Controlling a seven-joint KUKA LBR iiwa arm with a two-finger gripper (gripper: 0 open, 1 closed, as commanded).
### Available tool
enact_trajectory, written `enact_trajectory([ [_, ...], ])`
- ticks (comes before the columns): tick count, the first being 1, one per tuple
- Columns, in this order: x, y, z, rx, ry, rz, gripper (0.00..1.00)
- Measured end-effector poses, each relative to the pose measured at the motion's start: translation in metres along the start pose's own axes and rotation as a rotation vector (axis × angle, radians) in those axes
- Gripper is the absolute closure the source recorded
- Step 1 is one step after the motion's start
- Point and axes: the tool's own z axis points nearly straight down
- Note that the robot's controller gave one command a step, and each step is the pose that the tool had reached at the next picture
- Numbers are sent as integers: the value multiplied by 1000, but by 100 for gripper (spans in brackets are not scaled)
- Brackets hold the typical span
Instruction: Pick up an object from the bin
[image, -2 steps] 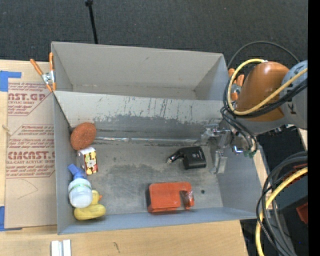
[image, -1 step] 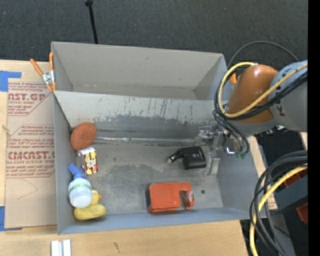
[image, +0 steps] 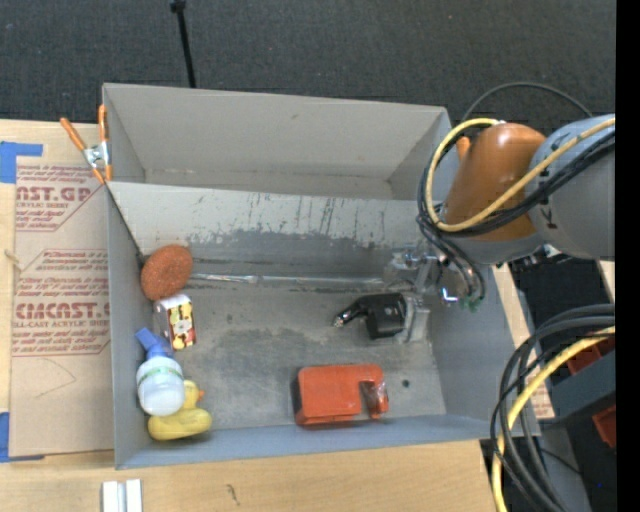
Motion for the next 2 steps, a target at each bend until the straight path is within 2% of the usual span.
enact_trajectory([
  [1, 9, -2, 56, -1, 2, 54, 0],
  [2, 1, 2, 54, 1, 4, 145, 100],
])
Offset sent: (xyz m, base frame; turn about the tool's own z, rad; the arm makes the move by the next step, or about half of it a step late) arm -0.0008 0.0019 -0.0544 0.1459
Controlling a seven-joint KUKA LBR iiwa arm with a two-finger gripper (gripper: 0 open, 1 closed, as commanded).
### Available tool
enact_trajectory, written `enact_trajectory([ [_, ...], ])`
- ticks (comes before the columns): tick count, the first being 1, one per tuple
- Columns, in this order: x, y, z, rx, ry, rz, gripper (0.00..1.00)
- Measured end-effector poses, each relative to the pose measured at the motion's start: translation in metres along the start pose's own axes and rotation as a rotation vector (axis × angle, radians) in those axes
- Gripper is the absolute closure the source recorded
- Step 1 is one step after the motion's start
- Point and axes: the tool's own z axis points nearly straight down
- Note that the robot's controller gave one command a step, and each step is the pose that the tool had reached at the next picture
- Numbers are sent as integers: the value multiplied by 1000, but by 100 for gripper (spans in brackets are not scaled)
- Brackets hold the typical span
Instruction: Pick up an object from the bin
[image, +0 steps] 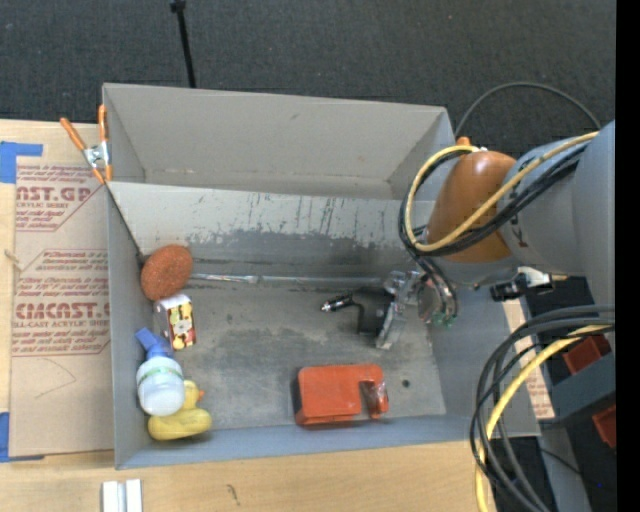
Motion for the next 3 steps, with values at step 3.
enact_trajectory([
  [3, 3, 0, -18, 0, 8, 0, 100],
])
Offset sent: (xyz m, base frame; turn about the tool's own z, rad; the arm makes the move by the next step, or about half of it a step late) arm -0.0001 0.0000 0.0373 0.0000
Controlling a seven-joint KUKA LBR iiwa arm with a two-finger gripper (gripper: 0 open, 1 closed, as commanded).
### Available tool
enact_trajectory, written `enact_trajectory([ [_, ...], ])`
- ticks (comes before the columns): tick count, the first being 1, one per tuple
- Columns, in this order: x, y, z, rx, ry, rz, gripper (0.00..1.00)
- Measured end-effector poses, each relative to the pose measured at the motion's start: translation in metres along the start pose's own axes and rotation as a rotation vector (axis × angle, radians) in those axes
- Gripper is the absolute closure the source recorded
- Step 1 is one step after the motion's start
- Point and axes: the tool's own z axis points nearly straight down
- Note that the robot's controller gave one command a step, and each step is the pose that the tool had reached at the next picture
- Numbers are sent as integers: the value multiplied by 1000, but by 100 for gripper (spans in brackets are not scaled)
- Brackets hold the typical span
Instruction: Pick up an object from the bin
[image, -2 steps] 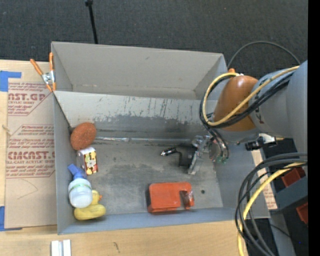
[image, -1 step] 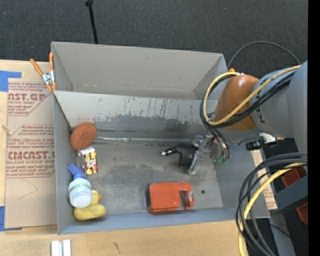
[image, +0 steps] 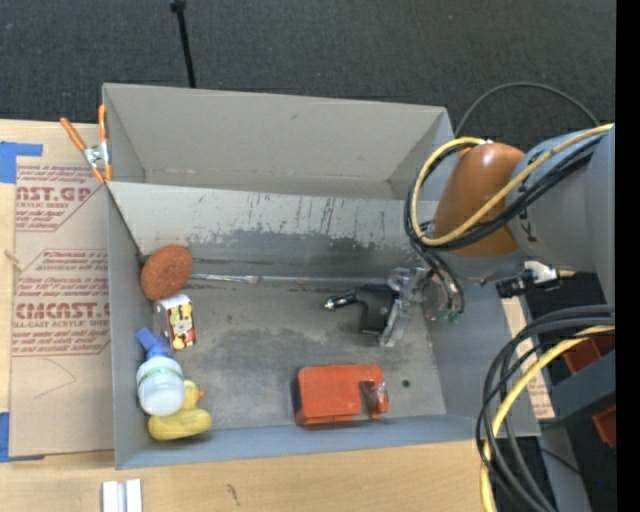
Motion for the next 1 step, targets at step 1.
enact_trajectory([
  [1, -1, 0, -19, -1, -5, 0, 100],
])
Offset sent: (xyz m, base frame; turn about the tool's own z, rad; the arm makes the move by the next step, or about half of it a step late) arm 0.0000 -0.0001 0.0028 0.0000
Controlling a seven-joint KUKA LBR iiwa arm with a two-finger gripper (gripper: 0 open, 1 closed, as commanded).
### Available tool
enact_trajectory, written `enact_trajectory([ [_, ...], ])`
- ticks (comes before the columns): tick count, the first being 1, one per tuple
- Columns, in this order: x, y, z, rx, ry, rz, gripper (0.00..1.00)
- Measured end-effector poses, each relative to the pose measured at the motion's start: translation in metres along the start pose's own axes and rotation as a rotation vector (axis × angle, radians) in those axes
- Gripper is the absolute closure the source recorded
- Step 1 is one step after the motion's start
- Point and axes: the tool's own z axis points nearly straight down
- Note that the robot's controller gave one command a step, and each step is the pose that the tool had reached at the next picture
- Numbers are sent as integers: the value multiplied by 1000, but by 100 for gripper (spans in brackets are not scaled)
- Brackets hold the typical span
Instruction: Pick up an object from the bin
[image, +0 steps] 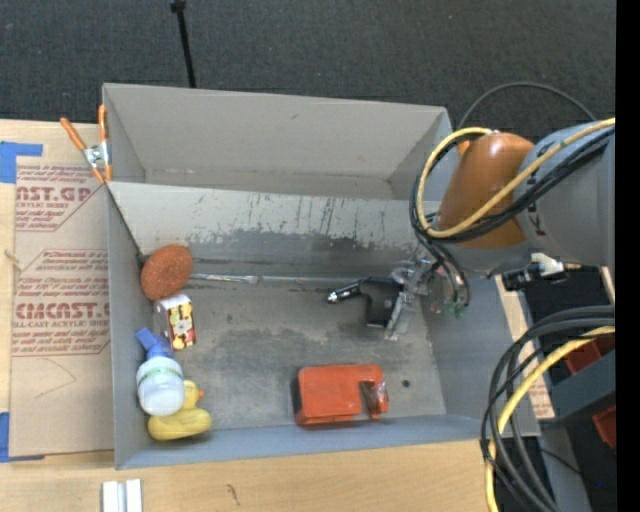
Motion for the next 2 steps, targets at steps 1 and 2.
enact_trajectory([
  [1, -1, 0, -13, -1, -6, 0, 100],
  [2, -1, 0, -18, -1, -7, 0, 100],
])
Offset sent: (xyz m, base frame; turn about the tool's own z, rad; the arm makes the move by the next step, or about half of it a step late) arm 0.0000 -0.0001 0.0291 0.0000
